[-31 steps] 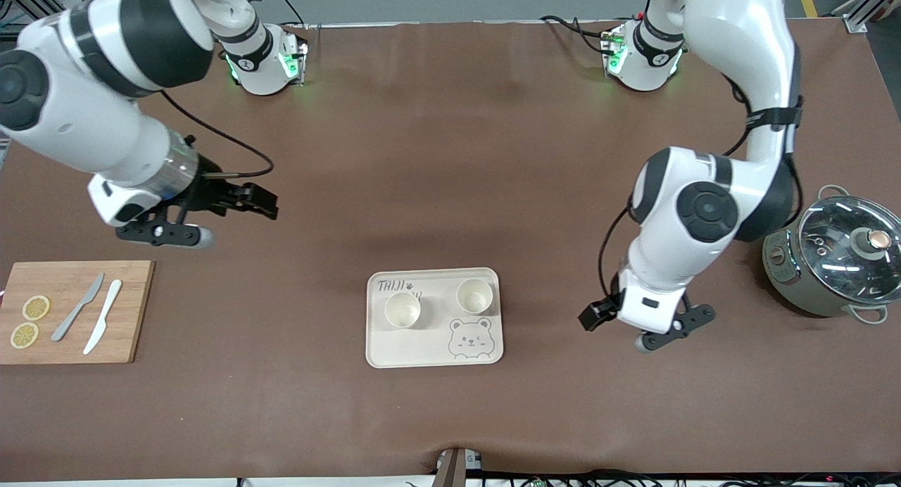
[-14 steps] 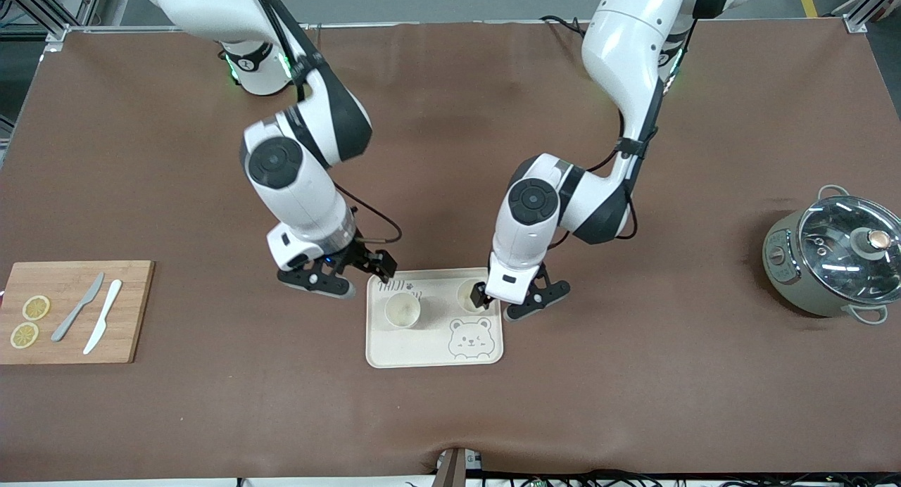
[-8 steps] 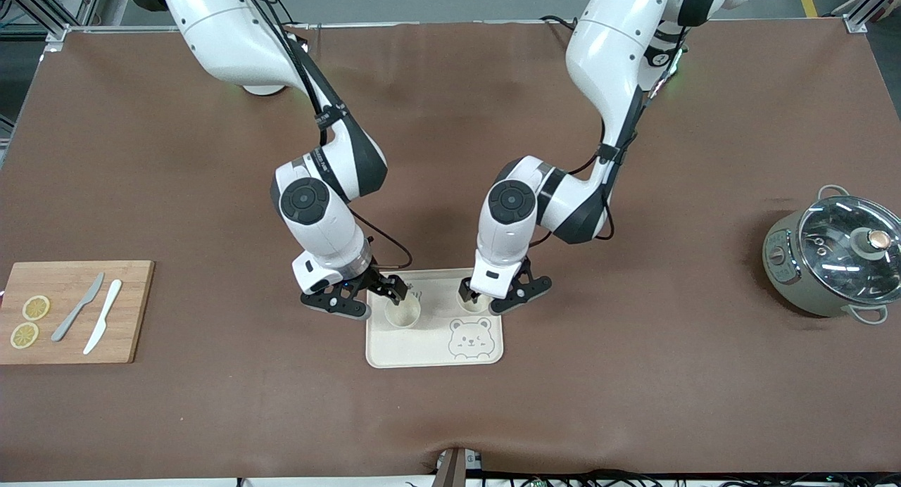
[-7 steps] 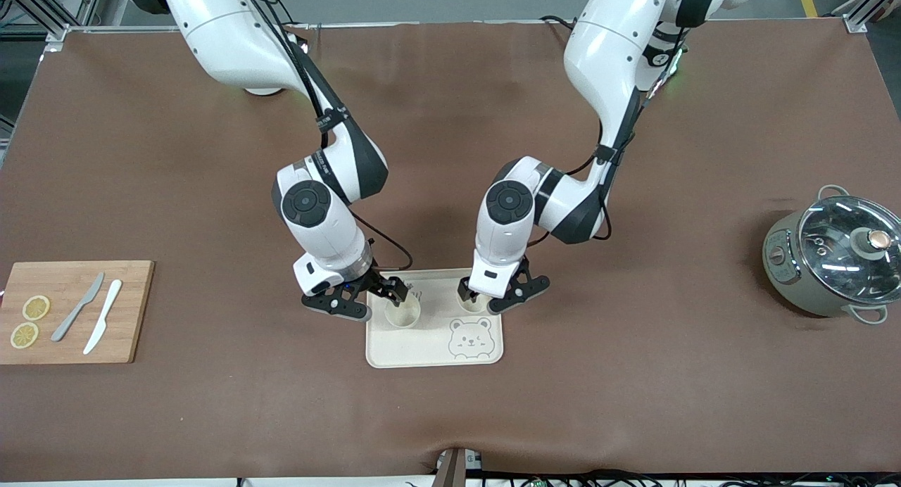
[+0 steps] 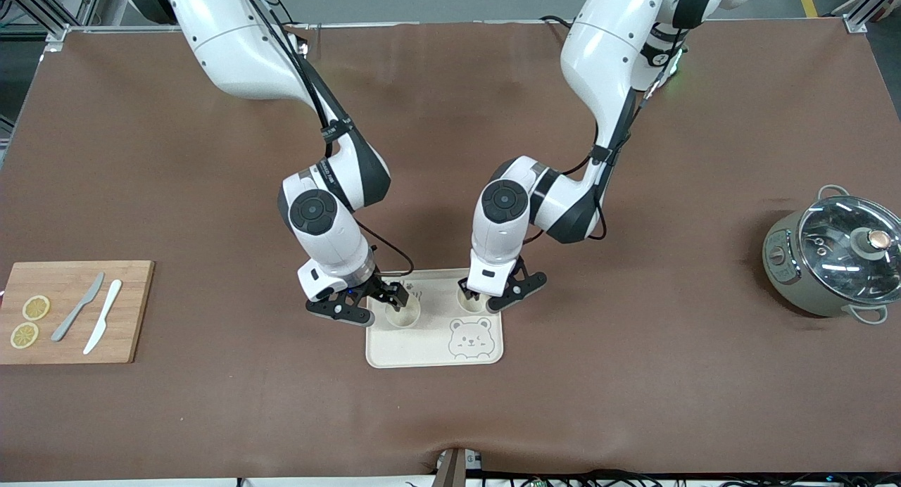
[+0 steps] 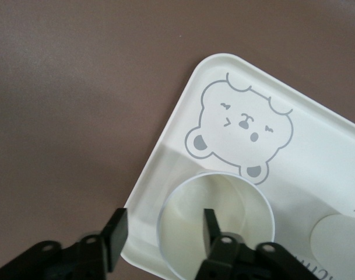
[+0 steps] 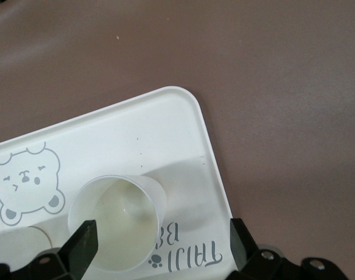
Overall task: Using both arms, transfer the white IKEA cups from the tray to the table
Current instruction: 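Close the left gripper on one cup while the right gripper grasps the other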
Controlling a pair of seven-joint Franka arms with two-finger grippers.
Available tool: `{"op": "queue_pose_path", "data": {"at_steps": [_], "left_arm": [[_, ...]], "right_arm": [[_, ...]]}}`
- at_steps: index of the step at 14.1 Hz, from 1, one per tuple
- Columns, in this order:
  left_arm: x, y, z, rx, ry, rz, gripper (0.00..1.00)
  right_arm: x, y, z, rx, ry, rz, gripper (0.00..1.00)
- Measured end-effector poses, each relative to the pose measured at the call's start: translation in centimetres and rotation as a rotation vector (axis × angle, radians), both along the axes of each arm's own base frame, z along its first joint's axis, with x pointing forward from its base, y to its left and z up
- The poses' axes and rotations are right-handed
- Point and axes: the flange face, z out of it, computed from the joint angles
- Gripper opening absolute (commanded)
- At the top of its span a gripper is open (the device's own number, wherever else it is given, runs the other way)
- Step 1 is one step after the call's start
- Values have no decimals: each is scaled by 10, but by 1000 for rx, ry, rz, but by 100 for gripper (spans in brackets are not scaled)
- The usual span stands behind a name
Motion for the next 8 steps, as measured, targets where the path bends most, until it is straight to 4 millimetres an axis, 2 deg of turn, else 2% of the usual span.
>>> {"op": "queue_pose_path", "data": {"at_steps": [4, 8], "left_arm": [[-2, -4, 1, -7, 0, 20, 0], [1, -7, 9, -29, -21, 59, 0]], "right_arm": [[1, 3, -21, 5, -16, 4, 100], [0, 8, -34, 11, -27, 11, 100]]}}
